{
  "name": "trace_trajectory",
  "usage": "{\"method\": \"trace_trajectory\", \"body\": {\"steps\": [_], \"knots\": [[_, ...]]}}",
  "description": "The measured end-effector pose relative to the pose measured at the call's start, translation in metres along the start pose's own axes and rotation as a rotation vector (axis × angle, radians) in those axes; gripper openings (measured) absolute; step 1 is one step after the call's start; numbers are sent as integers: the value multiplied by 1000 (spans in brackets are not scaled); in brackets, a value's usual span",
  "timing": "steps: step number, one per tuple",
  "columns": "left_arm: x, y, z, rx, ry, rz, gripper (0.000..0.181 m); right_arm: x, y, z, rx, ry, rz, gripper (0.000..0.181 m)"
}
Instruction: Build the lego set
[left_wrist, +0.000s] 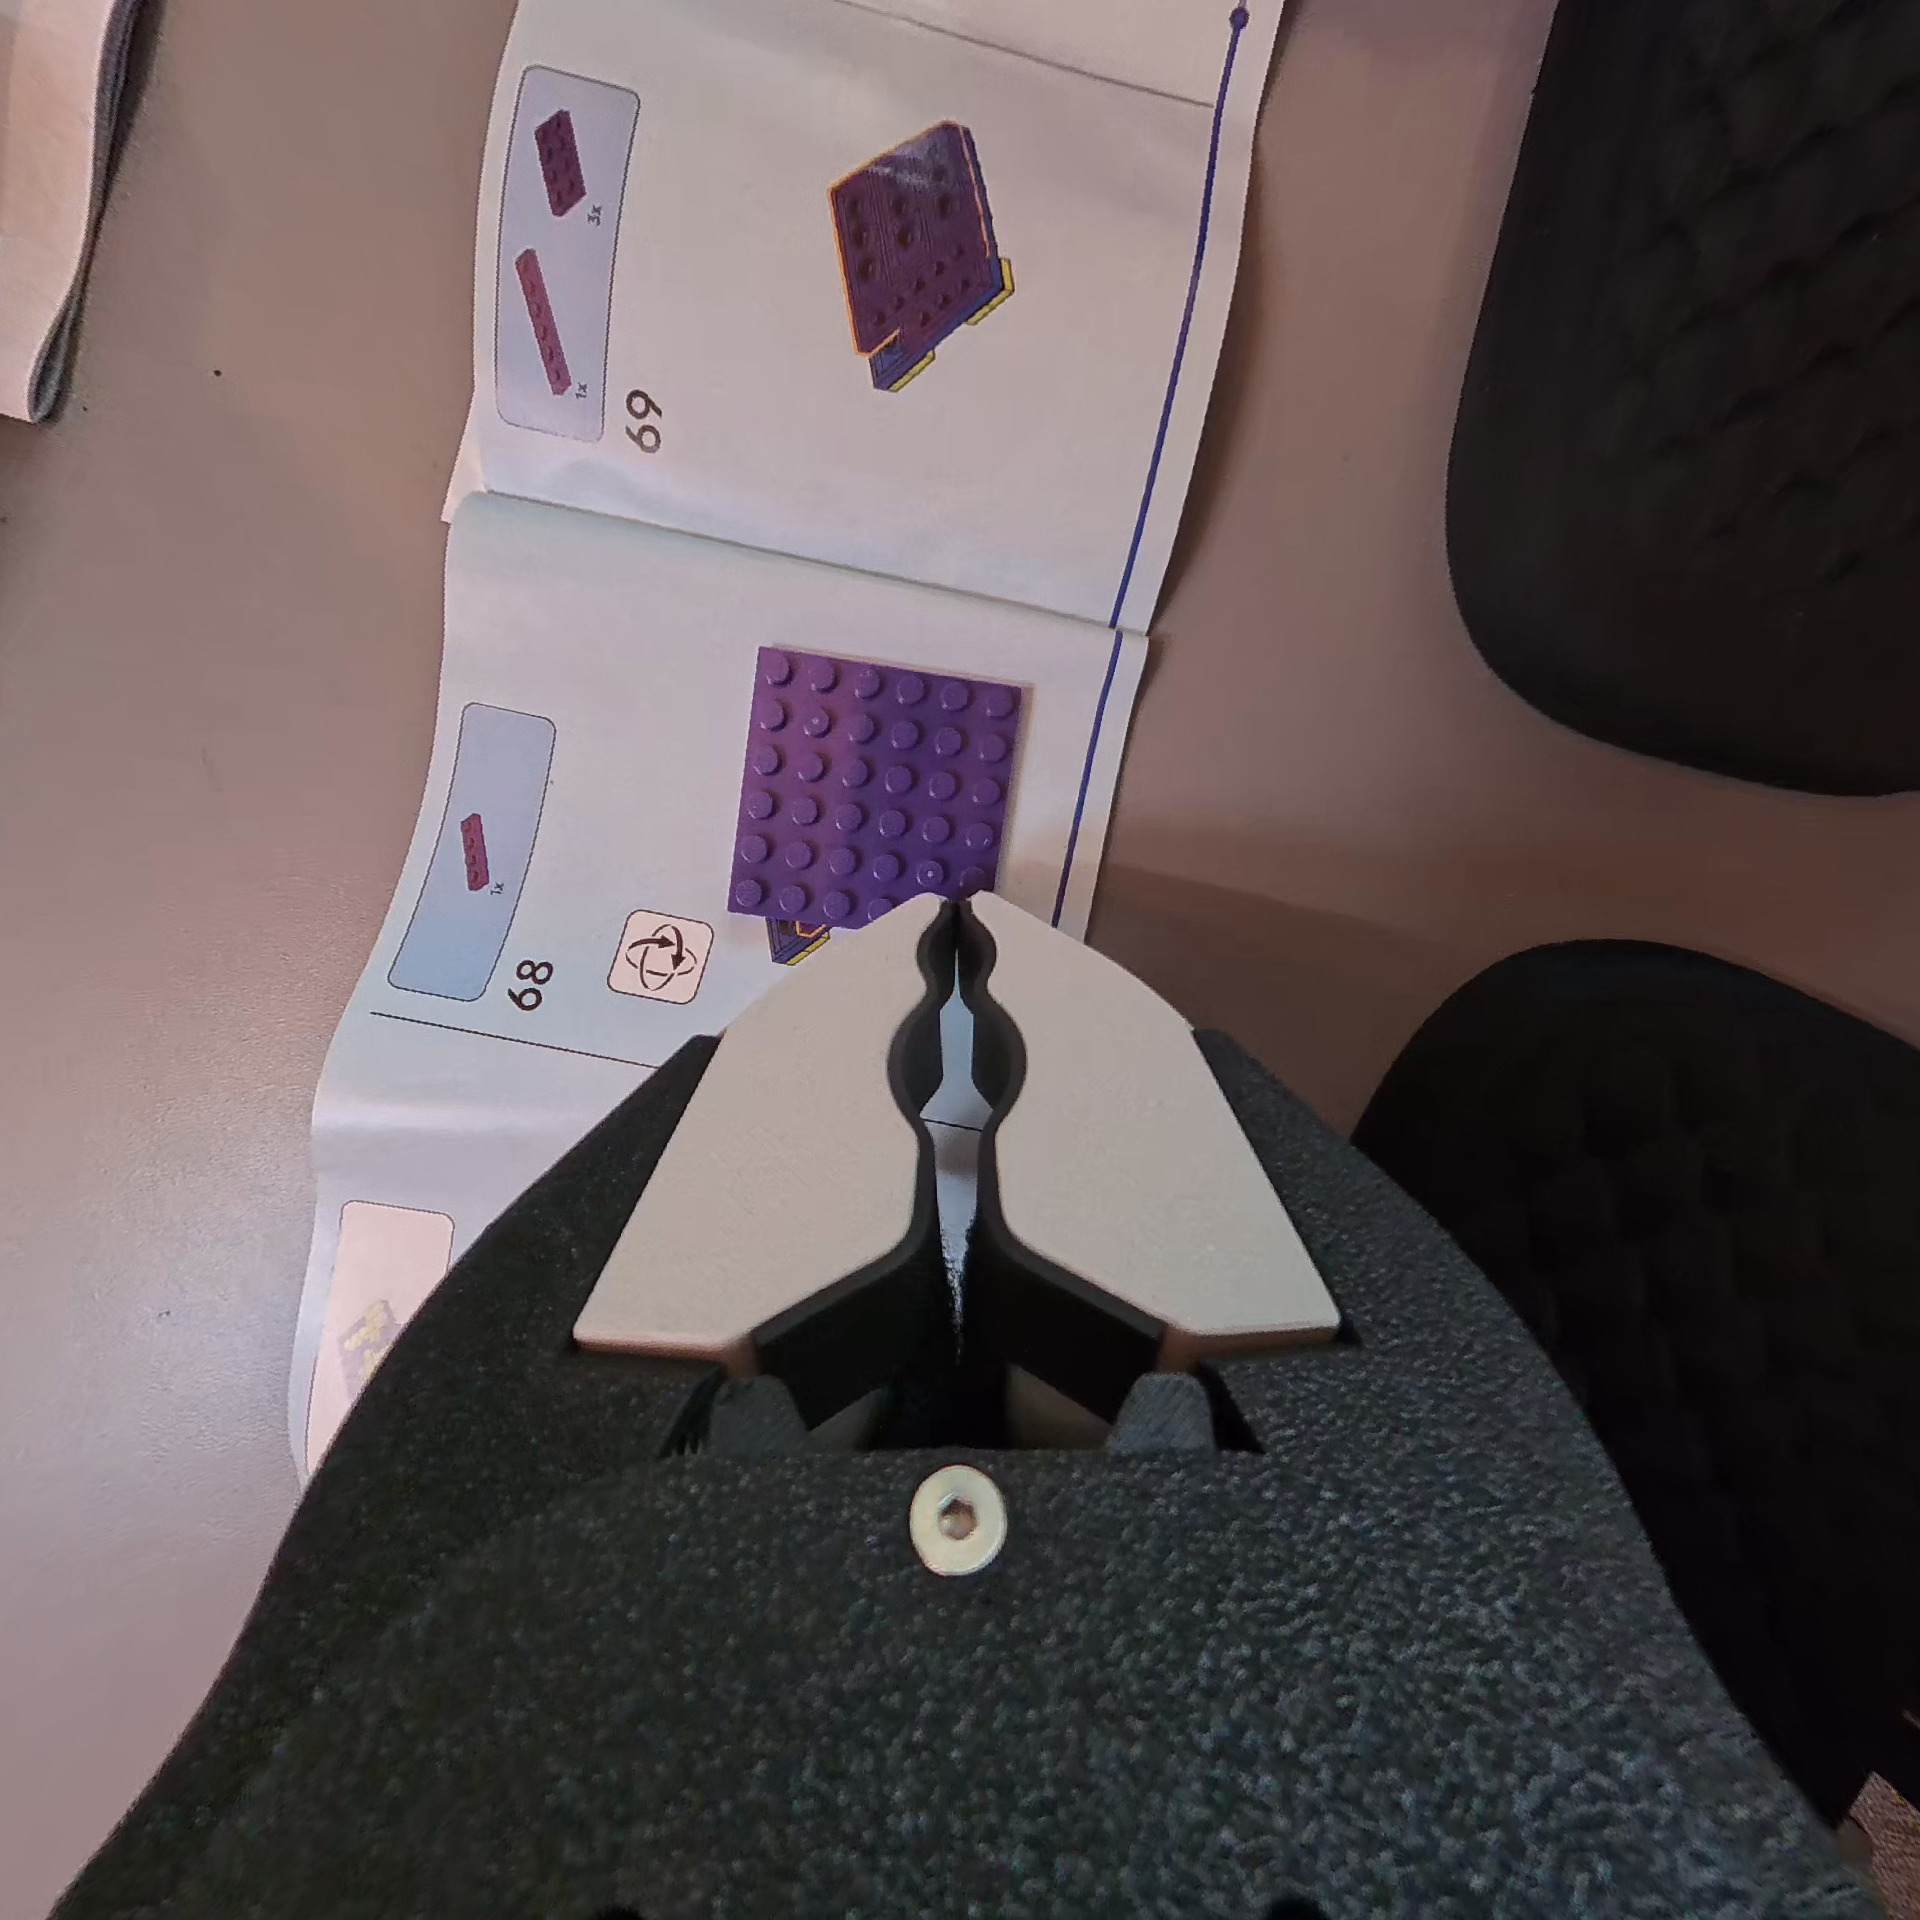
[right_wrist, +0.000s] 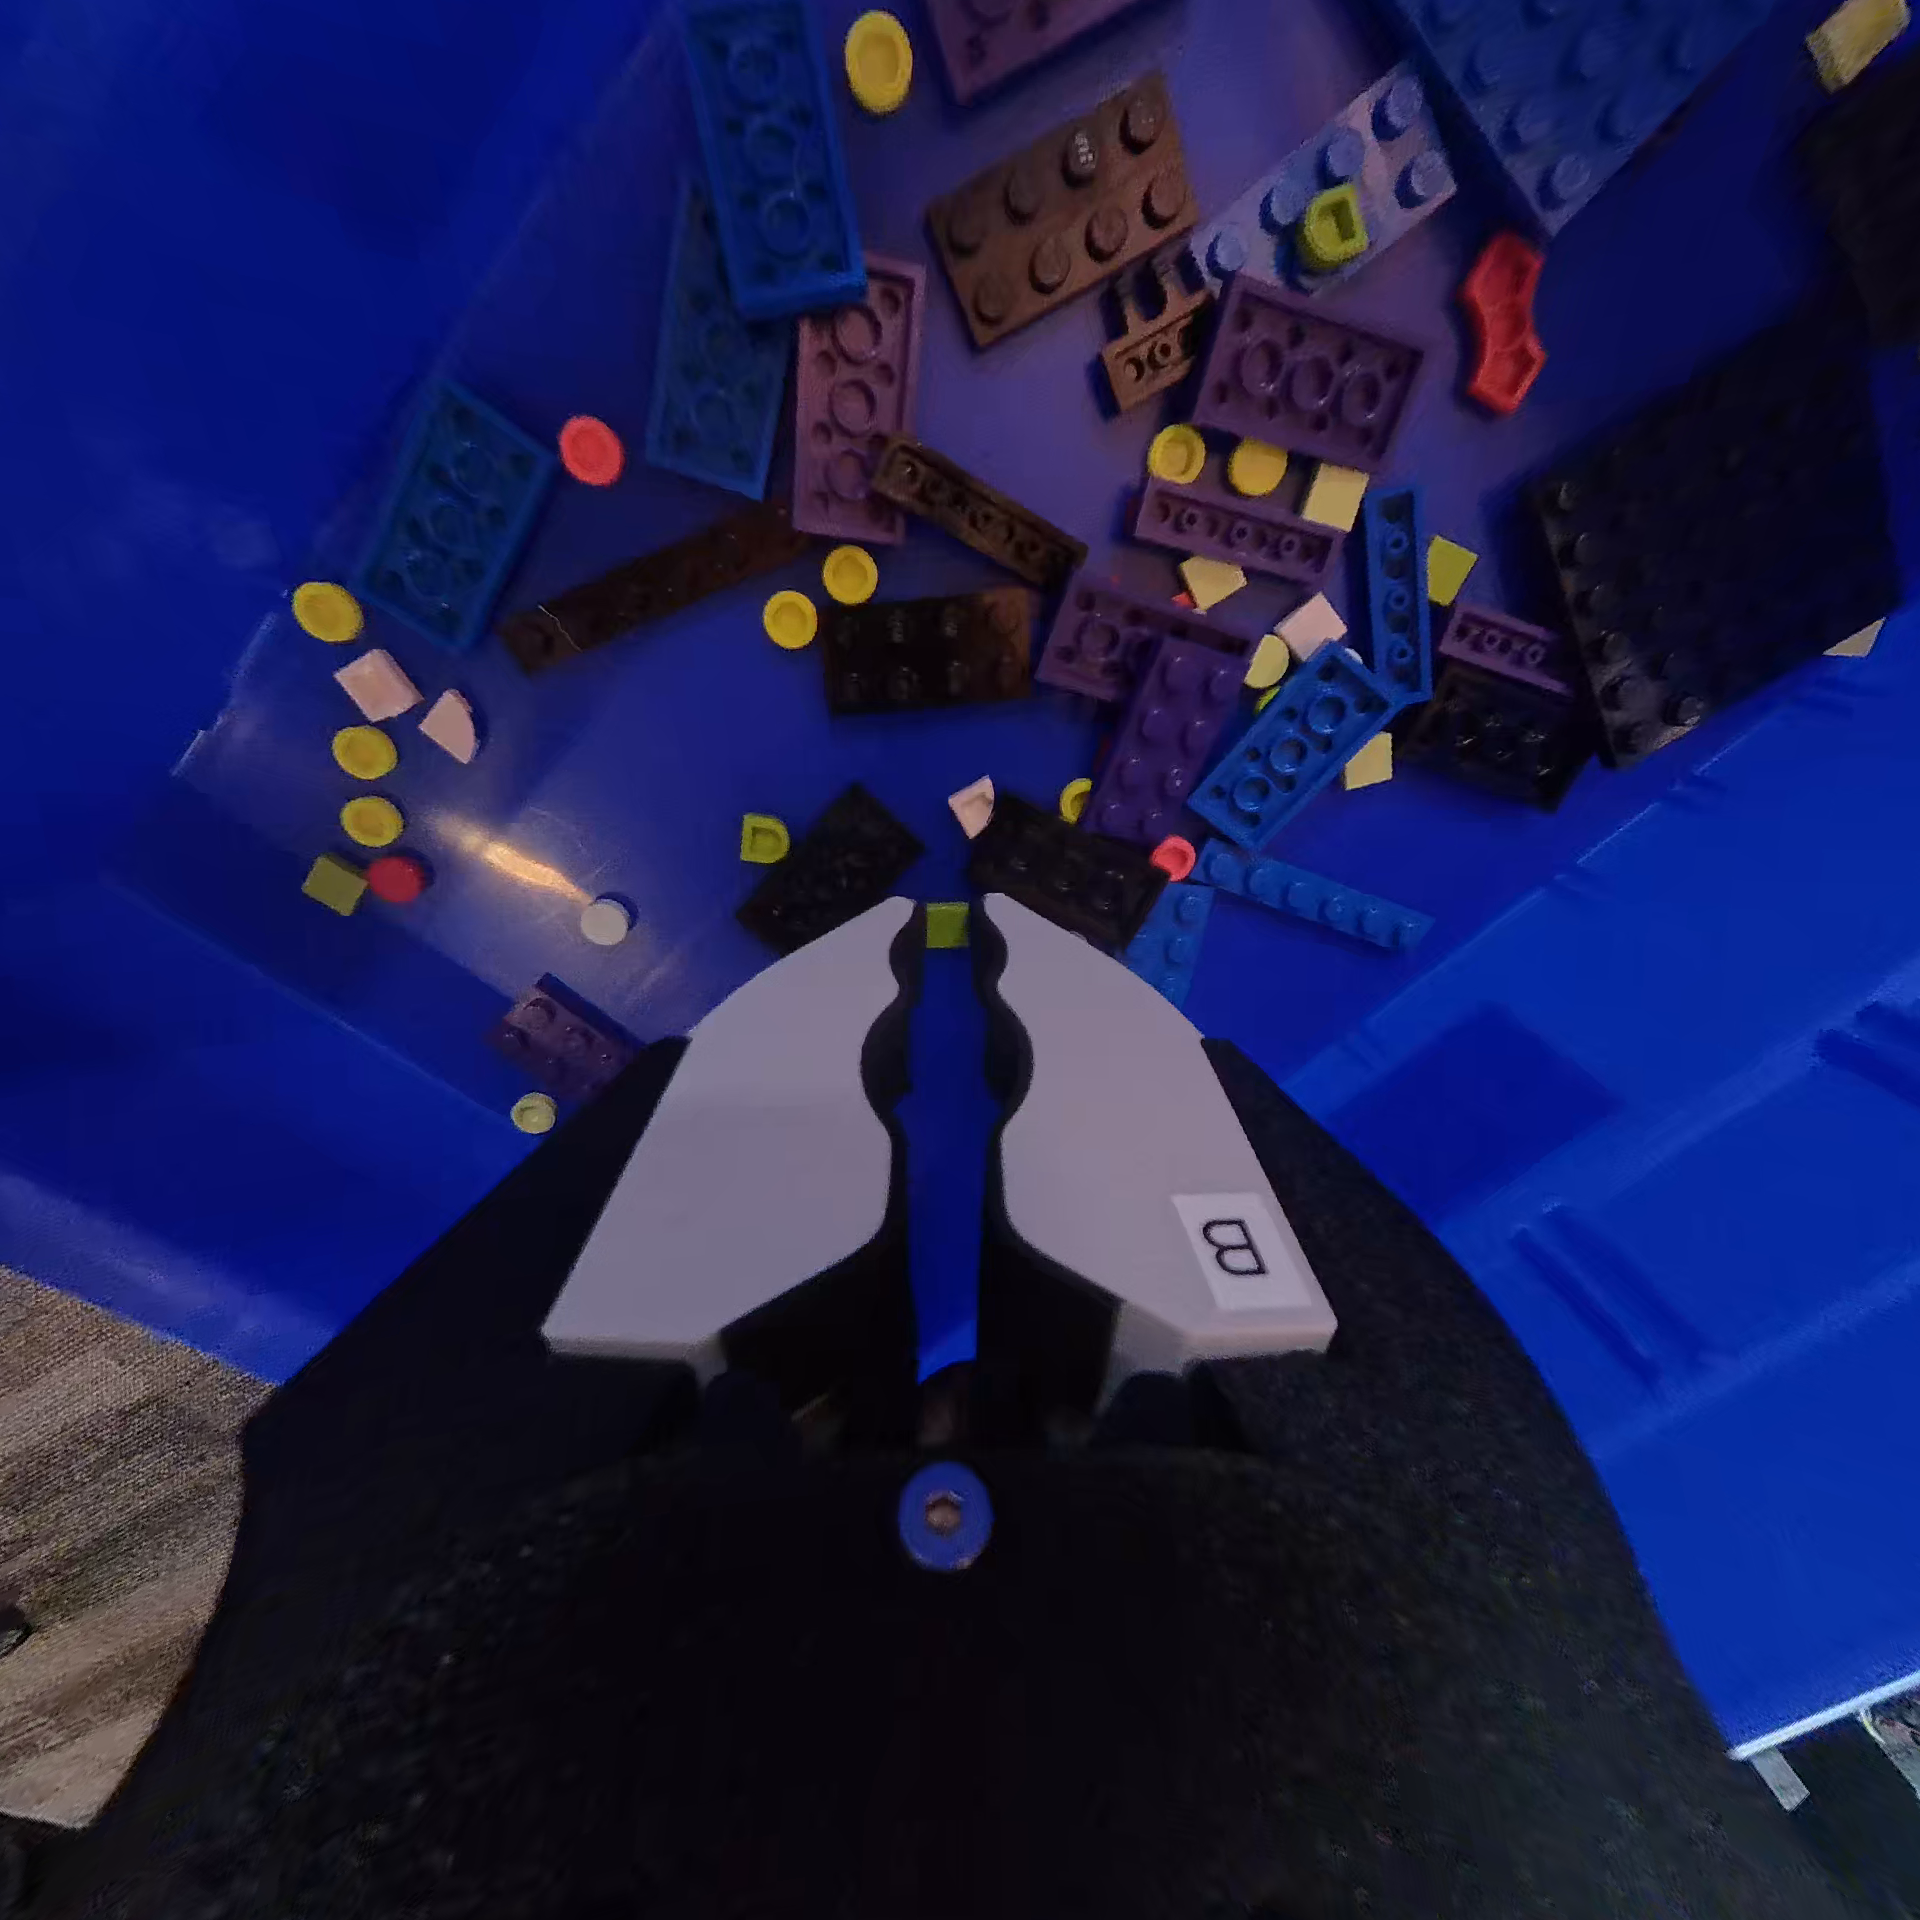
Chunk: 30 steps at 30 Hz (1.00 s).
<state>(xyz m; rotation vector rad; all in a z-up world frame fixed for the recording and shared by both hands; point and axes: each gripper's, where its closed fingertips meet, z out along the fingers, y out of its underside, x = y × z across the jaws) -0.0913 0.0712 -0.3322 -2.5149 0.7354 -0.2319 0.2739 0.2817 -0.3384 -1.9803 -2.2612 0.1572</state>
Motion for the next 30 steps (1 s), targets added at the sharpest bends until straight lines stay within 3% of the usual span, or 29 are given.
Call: {"method": "trace_trajectory", "body": {"steps": [7, 11, 15, 19, 21, 25, 28, 30], "knots": [[0, 0, 0, 25, 5, 0, 0, 0, 0, -2, 36, 6, -1, 8], [0, -1, 0, 49, -5, 16, 0, 3, -23, -38, 99, 81, -25, 7], [0, -1, 0, 87, -20, 26, 0, -11, -102, -104, 300, 191, -148, 7], [2, 1, -4, 126, -13, 63, 0, -66, -202, -140, 511, 157, -363, 7], [5, -2, -16, 208, 27, 25, 16, -98, -244, -138, 580, 94, -458, 7], [-2, 5, -28, 305, 27, -8, 24, -142, -308, -97, 626, -88, -556, 6], [1, 7, -25, 335, 46, 1, 27, -150, -334, -53, 526, -143, -540, 6], [-3, 16, -21, 273, 11, 11, 36, -152, -343, -37, 470, -124, -524, 6]]}}
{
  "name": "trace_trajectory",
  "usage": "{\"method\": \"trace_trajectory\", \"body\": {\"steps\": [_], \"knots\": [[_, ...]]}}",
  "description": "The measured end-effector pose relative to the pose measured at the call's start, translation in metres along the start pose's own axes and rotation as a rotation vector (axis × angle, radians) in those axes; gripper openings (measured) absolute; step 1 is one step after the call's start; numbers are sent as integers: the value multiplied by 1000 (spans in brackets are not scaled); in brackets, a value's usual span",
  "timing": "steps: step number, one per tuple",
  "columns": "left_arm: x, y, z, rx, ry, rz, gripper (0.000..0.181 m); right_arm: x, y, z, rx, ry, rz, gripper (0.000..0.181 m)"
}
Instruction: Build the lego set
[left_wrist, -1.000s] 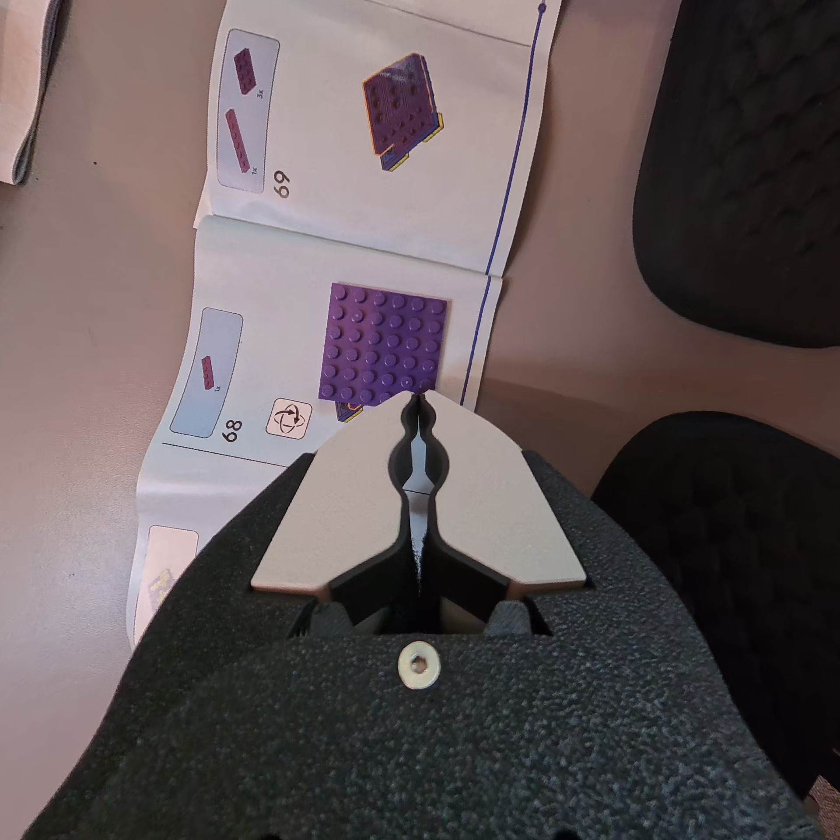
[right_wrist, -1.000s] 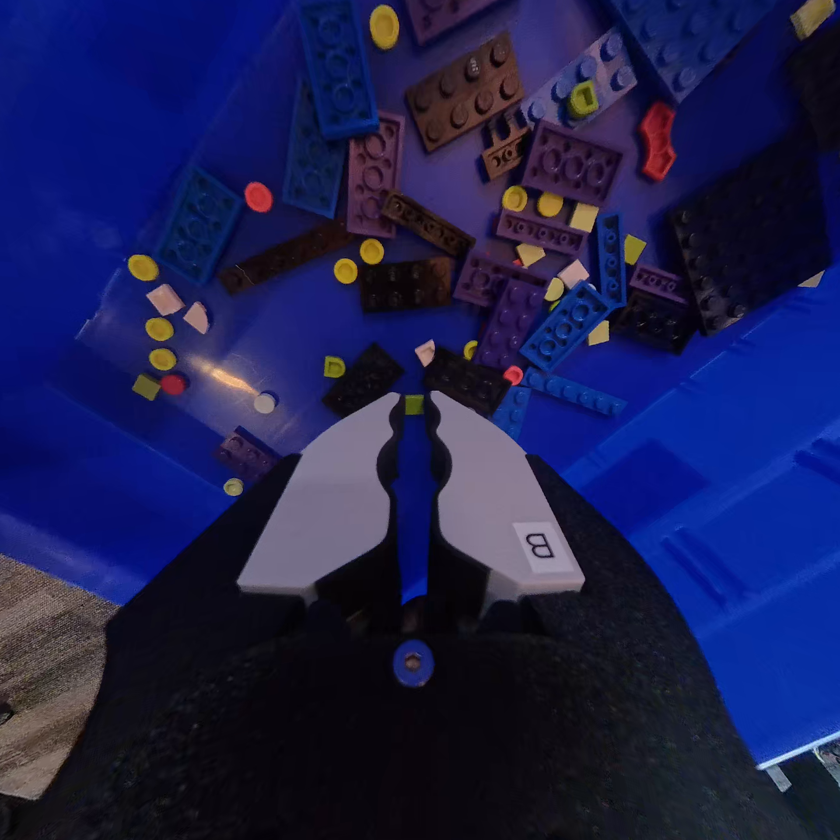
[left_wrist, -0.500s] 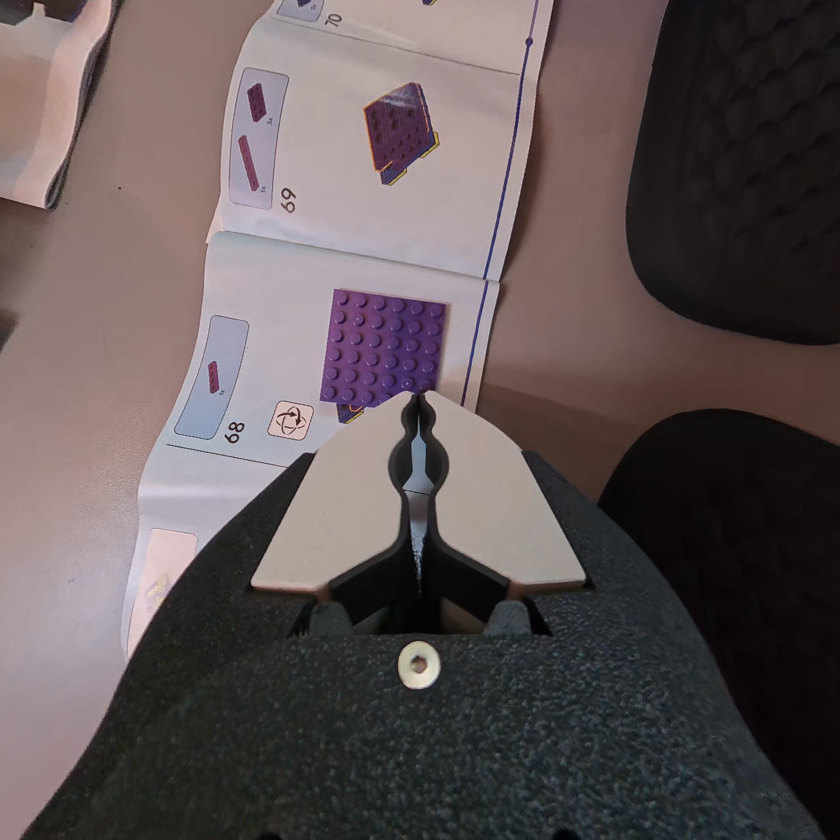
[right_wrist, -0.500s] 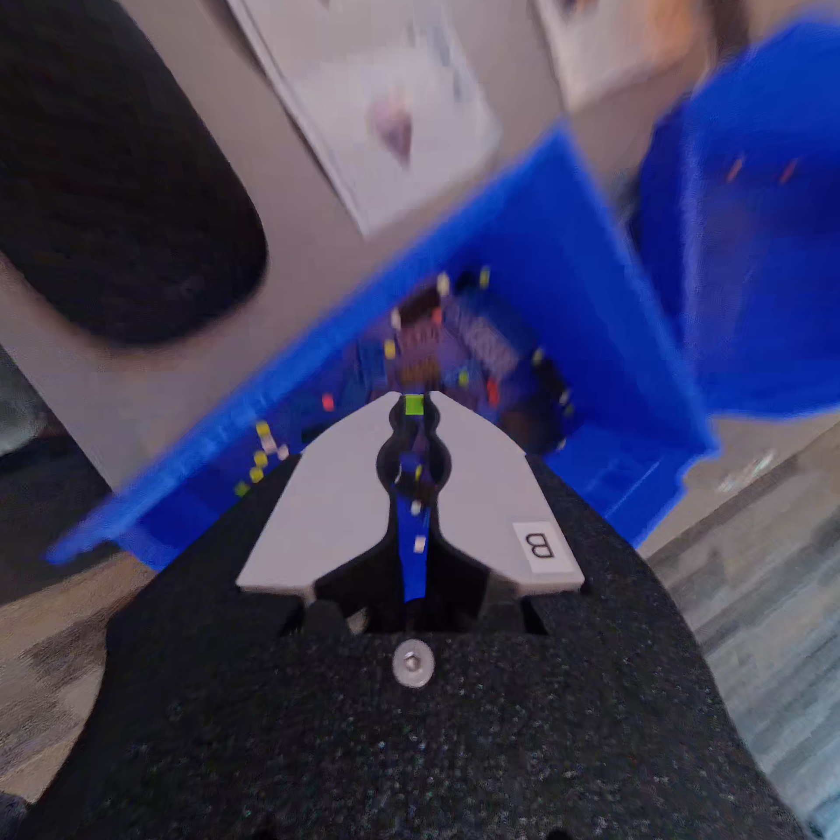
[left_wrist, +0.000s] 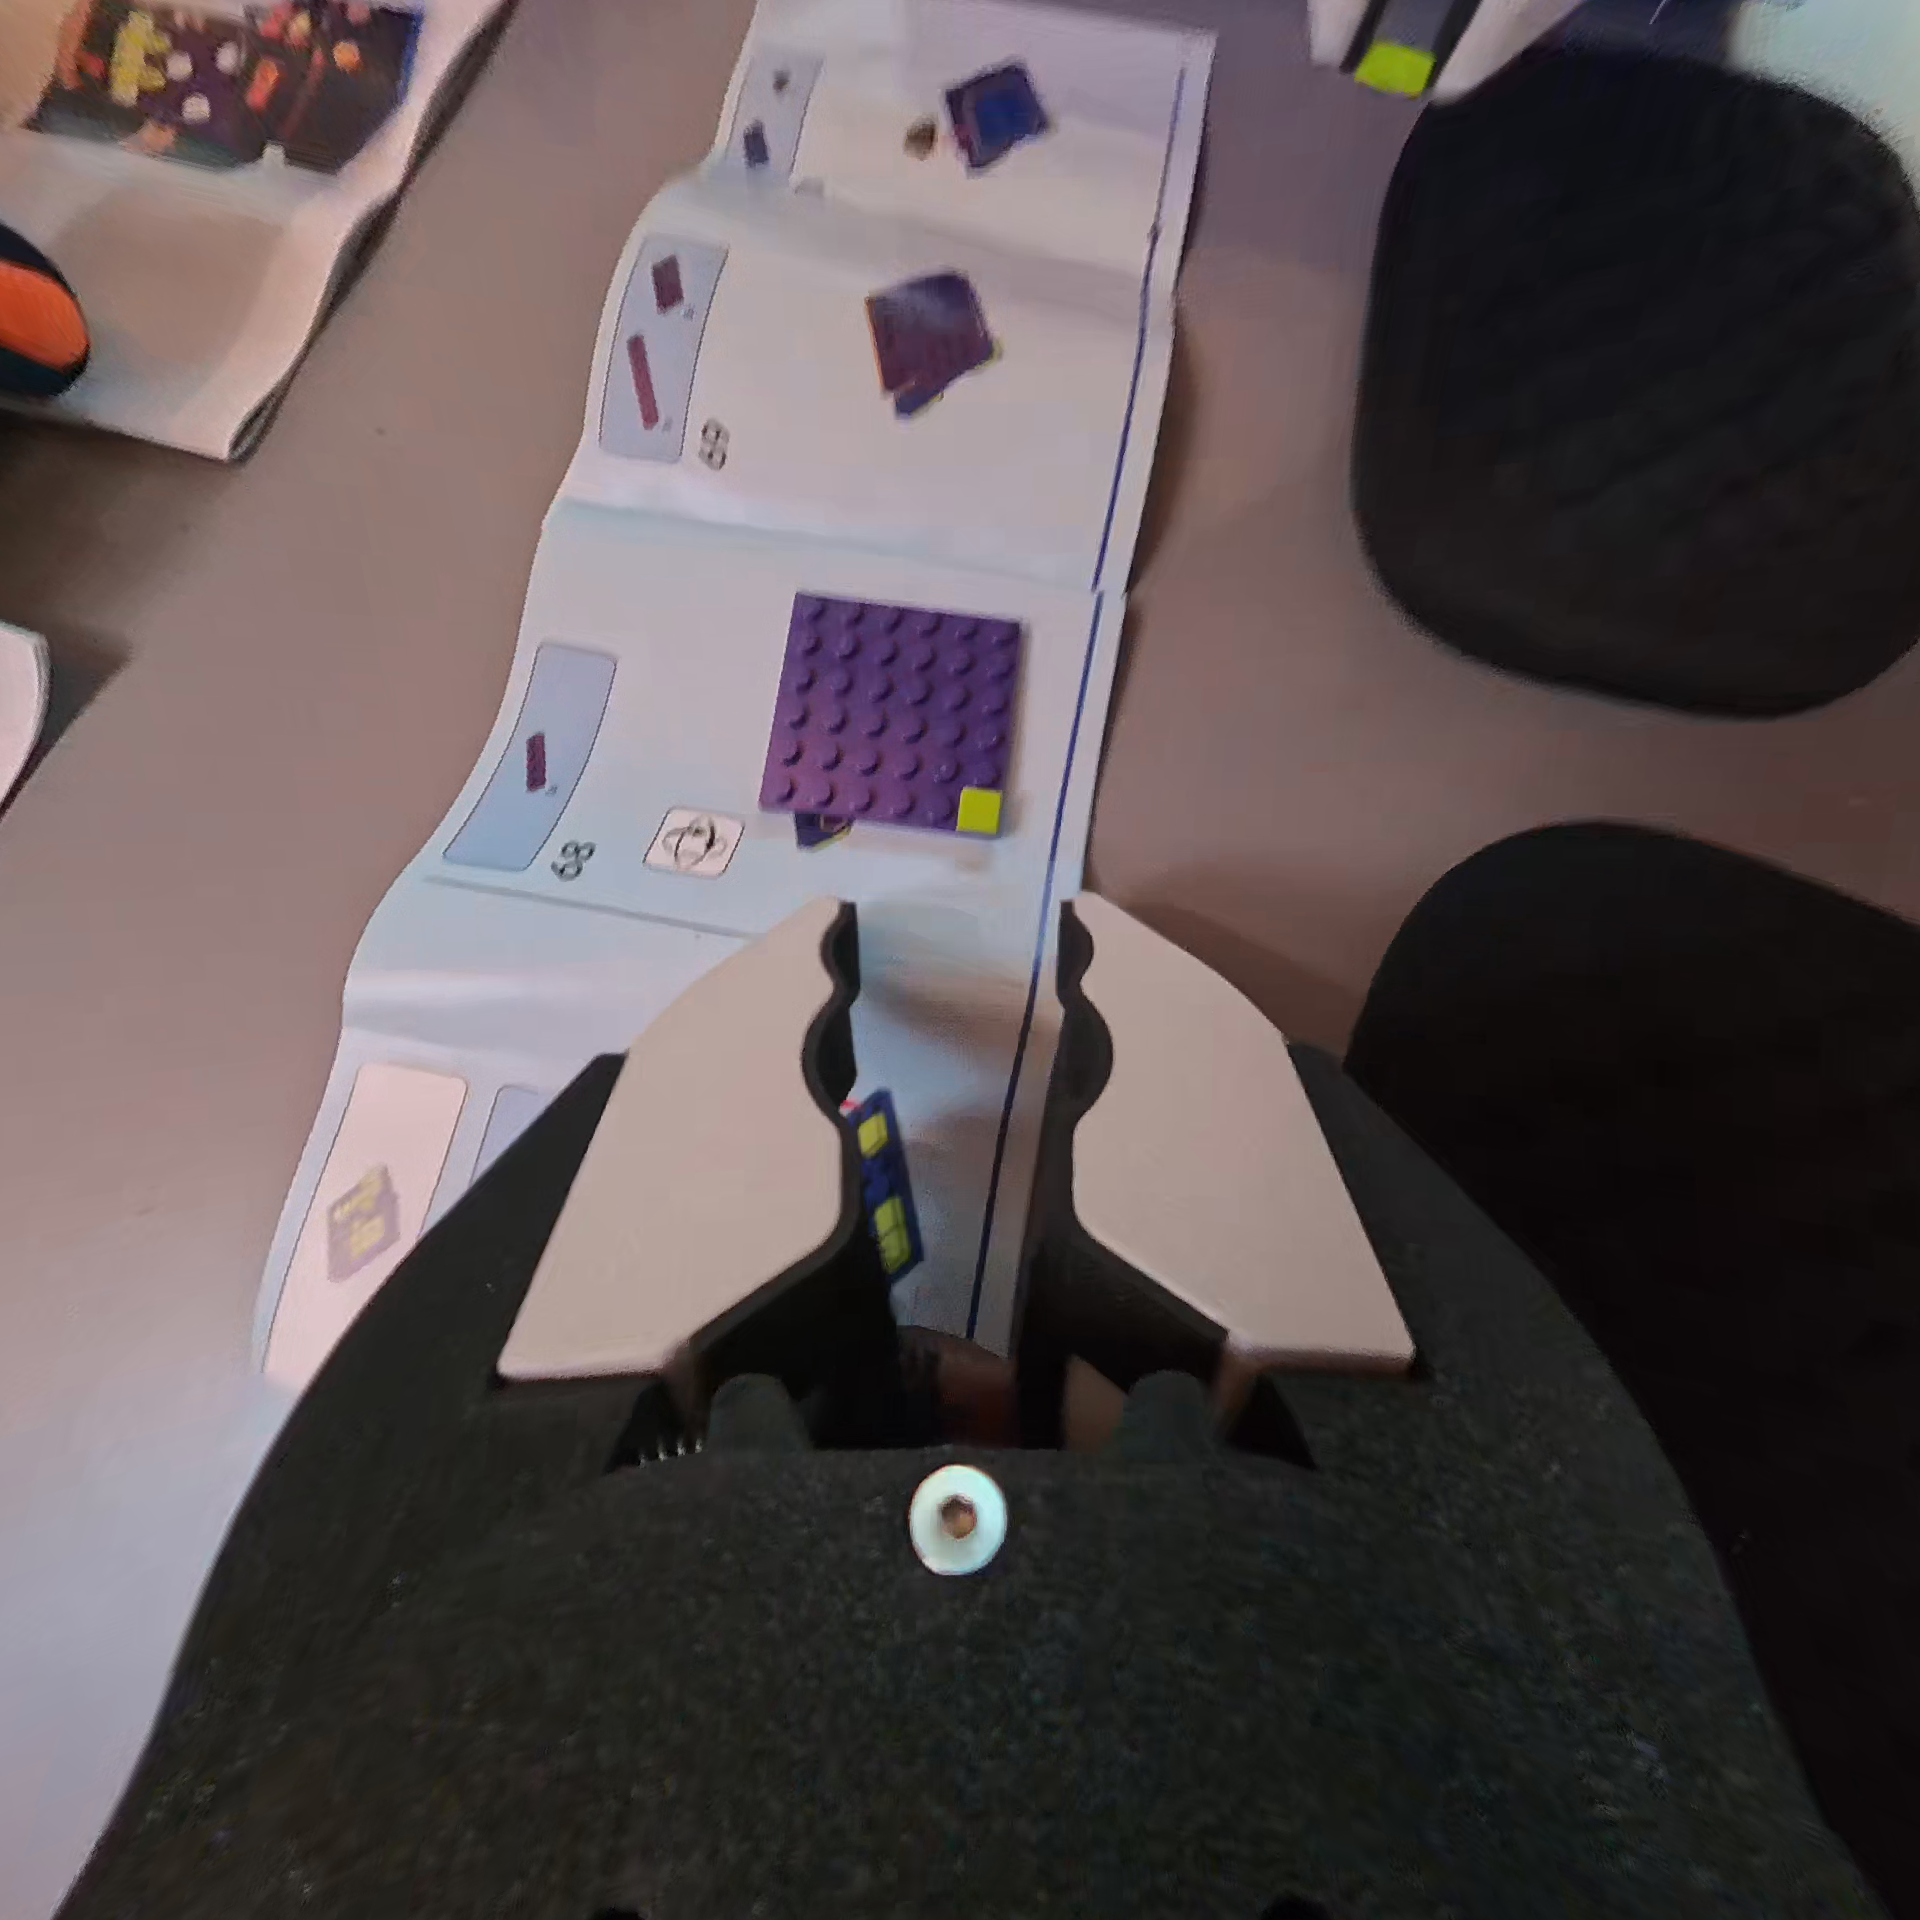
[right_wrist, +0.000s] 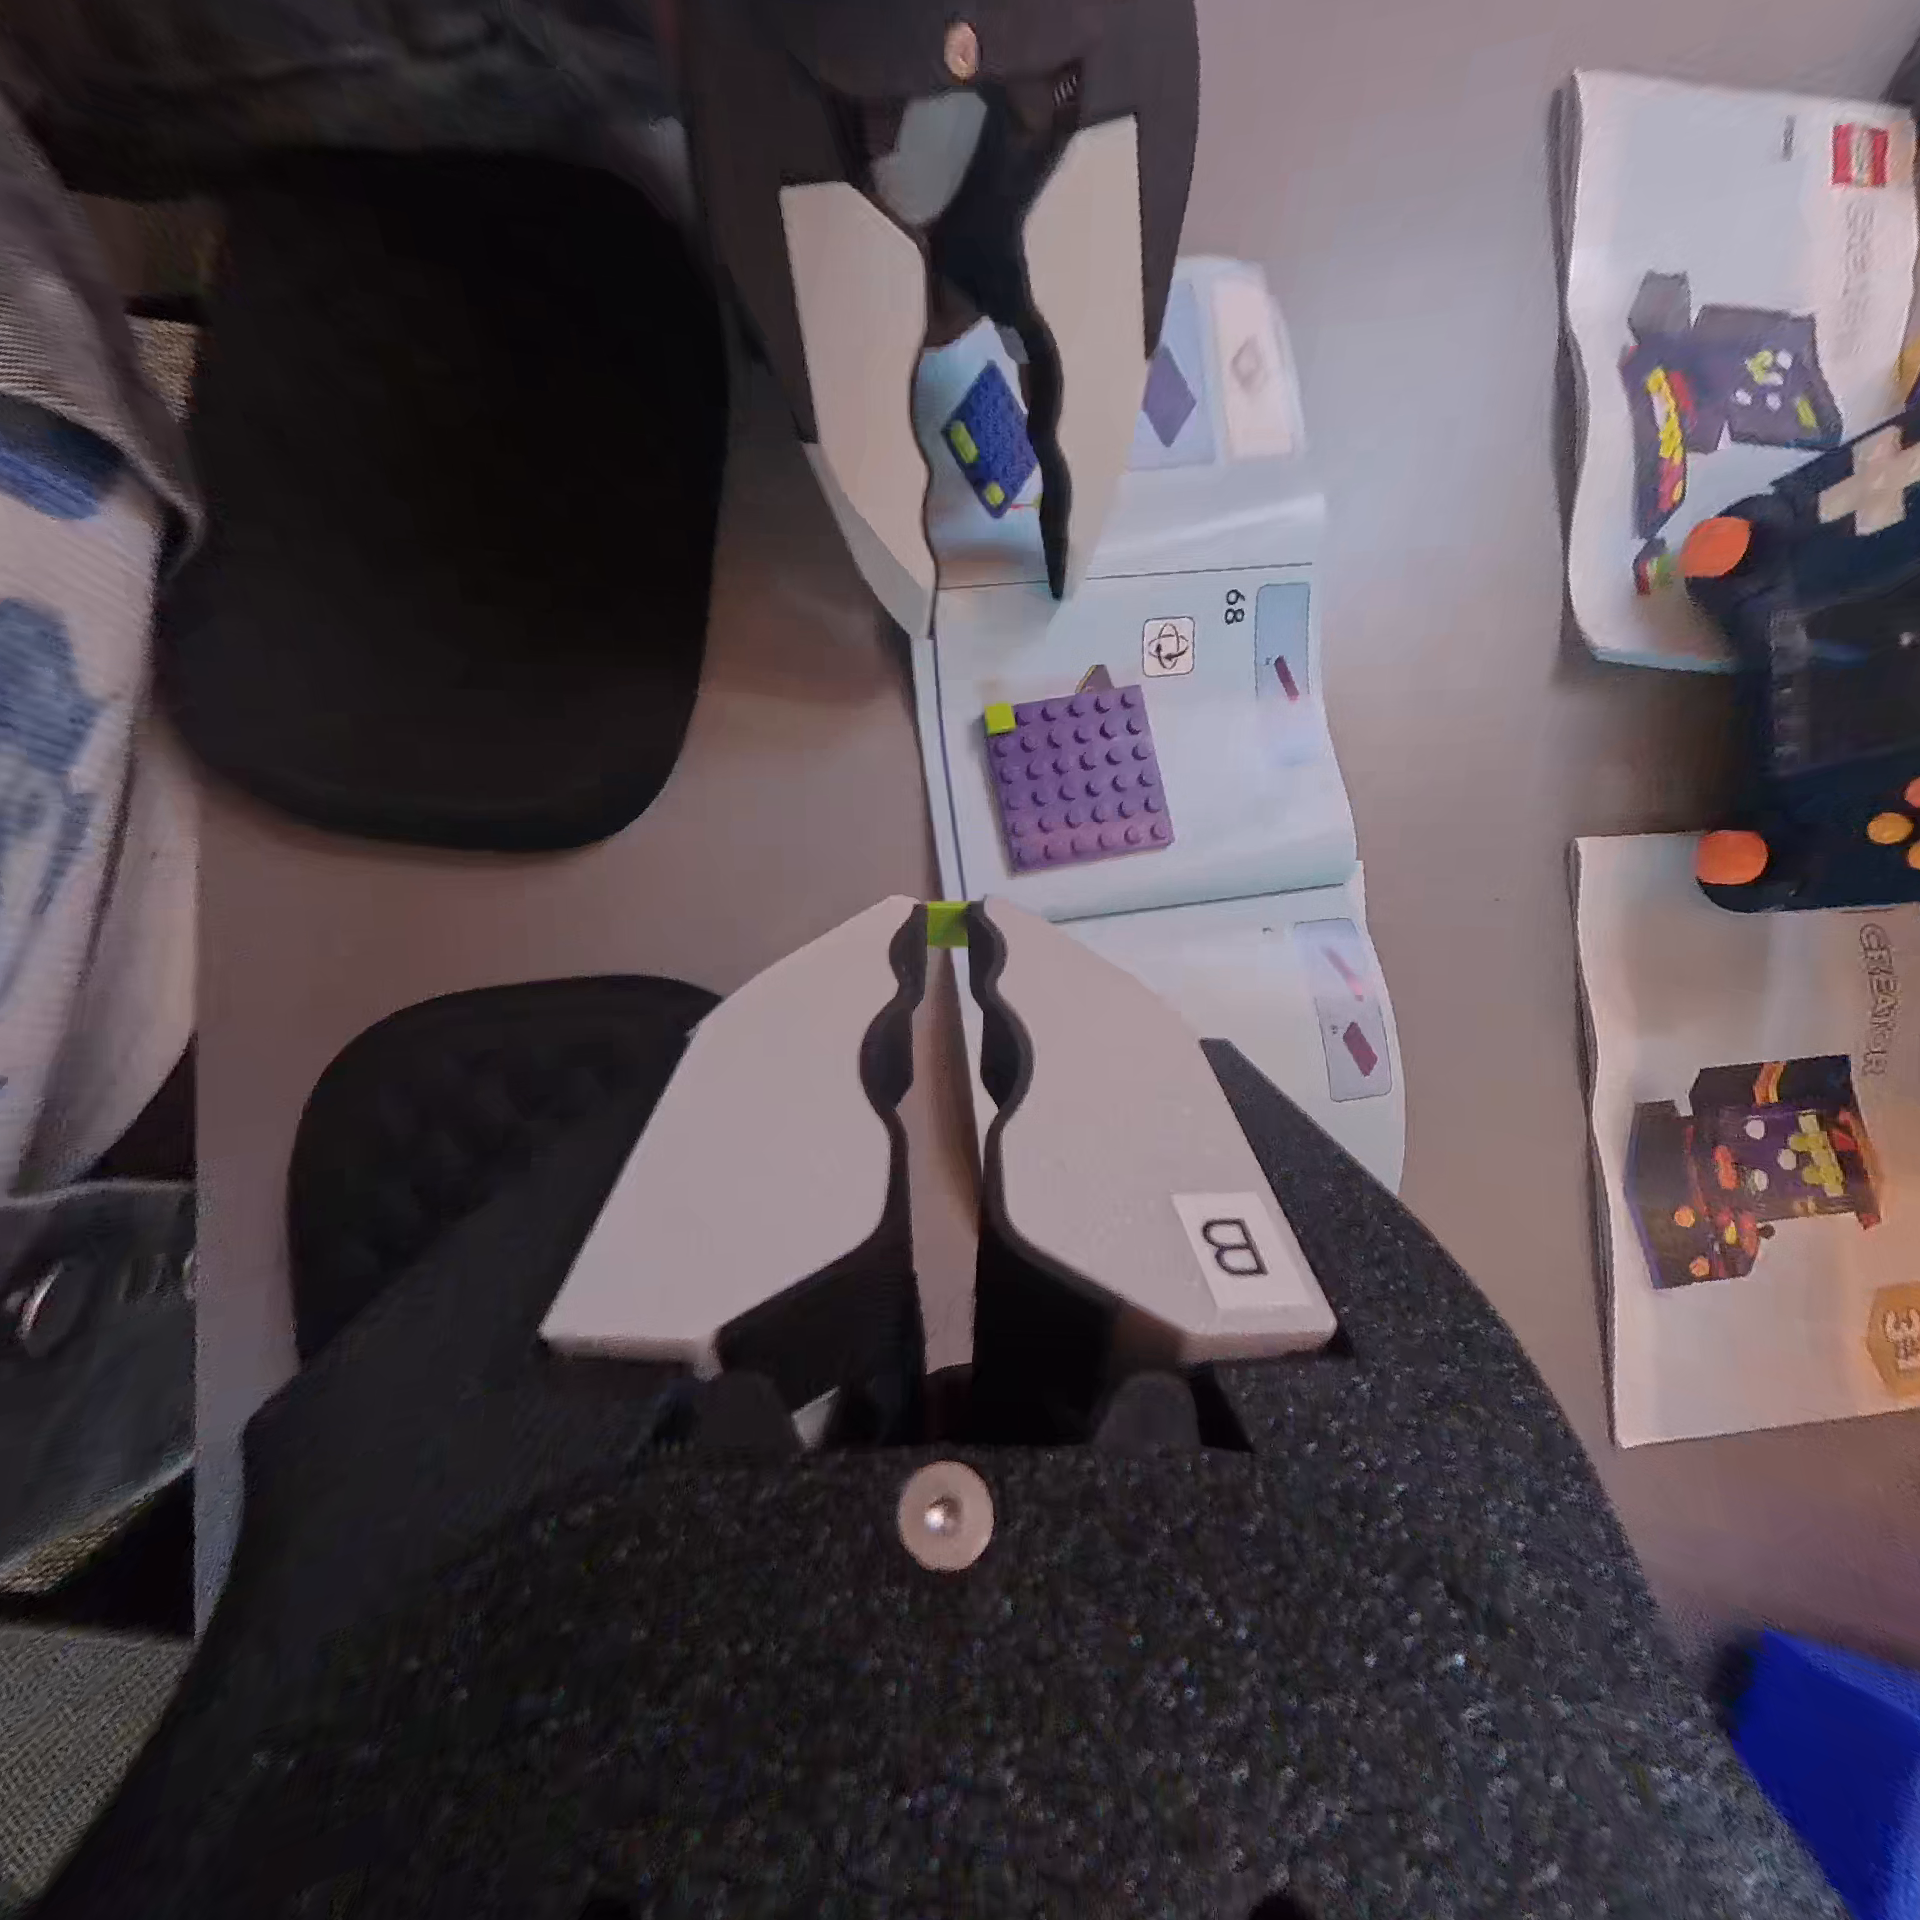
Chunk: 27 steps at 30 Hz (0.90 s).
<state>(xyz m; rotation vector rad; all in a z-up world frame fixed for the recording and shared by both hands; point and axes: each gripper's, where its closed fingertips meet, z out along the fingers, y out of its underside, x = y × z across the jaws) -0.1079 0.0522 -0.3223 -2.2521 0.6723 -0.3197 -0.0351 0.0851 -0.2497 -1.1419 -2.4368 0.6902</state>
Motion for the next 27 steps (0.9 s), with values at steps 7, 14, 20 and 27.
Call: {"method": "trace_trajectory", "body": {"steps": [7, 14, 20, 27], "knots": [[-7, -1, -23, 51, -38, -9, 39, -1, 2, 16, 3, -2, 90, 7], [3, -4, -22, 71, 6, 12, 44, 4, -8, 25, 5, -13, 63, 7], [8, -15, 3, 87, -33, 59, 19, 14, -3, 71, -75, -94, -56, 7], [3, -8, 17, 67, -47, -25, 12, 15, 1, 94, -155, -160, -151, 7]]}}
